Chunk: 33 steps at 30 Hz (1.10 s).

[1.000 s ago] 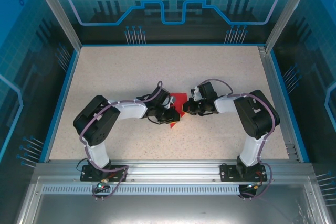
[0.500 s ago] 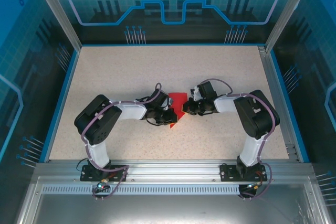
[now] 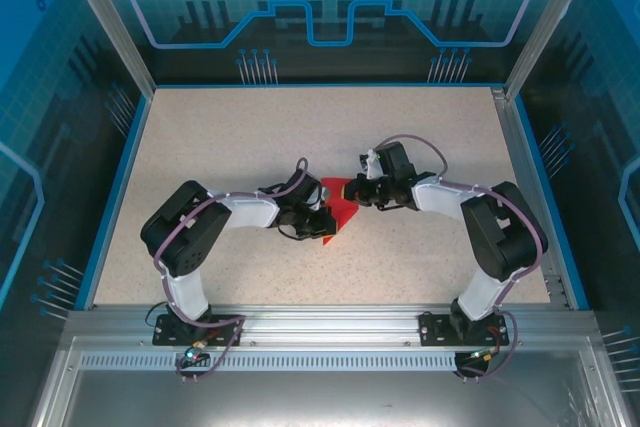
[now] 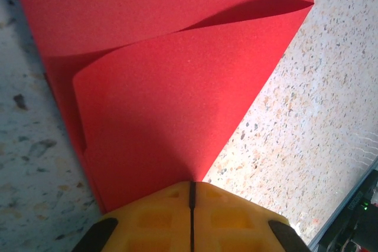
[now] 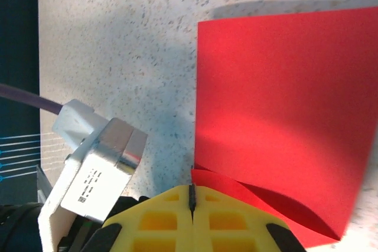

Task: Fold a paper plane with a square sheet of paper (pick it up from the middle)
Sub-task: Third fold the triangle at the center of the table.

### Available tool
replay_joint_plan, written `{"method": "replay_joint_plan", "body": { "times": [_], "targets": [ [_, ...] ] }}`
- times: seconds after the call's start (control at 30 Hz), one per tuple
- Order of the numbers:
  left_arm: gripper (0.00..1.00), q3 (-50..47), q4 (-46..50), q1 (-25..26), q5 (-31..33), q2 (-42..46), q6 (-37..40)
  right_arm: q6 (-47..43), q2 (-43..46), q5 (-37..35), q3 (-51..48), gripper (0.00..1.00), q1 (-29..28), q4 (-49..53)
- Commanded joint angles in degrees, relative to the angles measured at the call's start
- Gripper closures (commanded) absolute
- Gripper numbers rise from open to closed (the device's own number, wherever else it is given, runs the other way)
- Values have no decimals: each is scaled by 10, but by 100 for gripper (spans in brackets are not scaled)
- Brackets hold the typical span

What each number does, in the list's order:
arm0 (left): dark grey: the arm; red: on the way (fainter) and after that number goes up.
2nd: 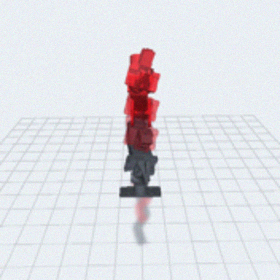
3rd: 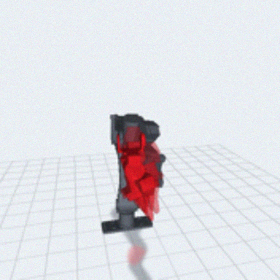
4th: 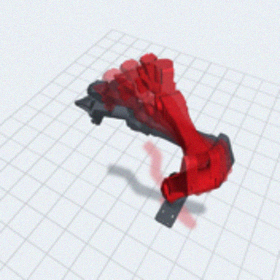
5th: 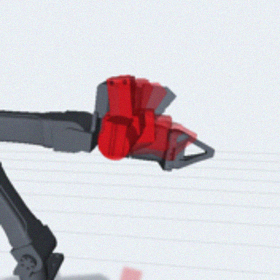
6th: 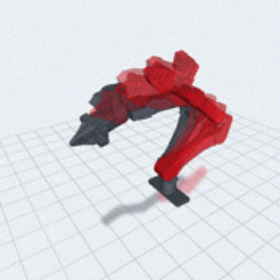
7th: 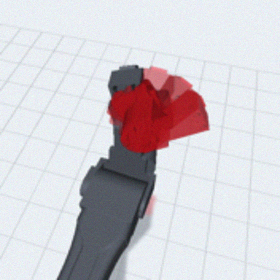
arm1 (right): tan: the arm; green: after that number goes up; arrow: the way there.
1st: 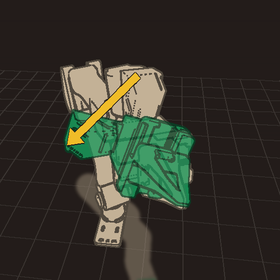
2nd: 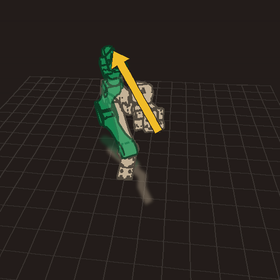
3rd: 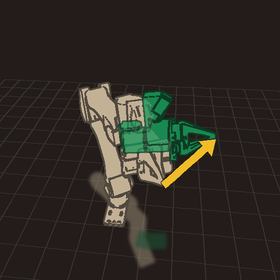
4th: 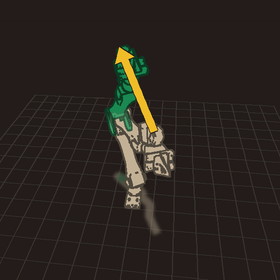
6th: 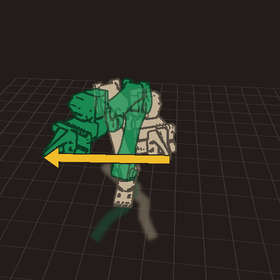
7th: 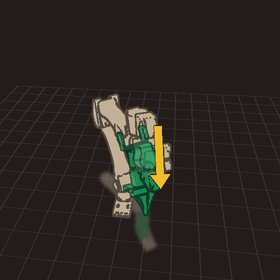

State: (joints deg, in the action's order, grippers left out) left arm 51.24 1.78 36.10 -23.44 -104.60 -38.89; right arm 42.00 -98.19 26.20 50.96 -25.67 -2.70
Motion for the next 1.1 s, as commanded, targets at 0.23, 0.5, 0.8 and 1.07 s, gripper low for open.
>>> {"method": "replay_joint_plan", "body": {
  "times": [0.23, 0.5, 0.8, 1.07],
  "targets": [
    [94, -9, 82, -3, 38, -10, 12, 39, -37, 24, -63, 100, -40, -78],
    [95, -11, 81, -2, 44, -12, 11, 26, -81, -6, -72, 100, -30, -82],
    [96, -22, 84, -2, 54, -14, 17, 20, -87, -19, -110, 100, 18, -165],
    [96, -26, 85, -3, 56, -15, 22, 19, -89, -29, -84, 100, 56, -141]
  ]
}}
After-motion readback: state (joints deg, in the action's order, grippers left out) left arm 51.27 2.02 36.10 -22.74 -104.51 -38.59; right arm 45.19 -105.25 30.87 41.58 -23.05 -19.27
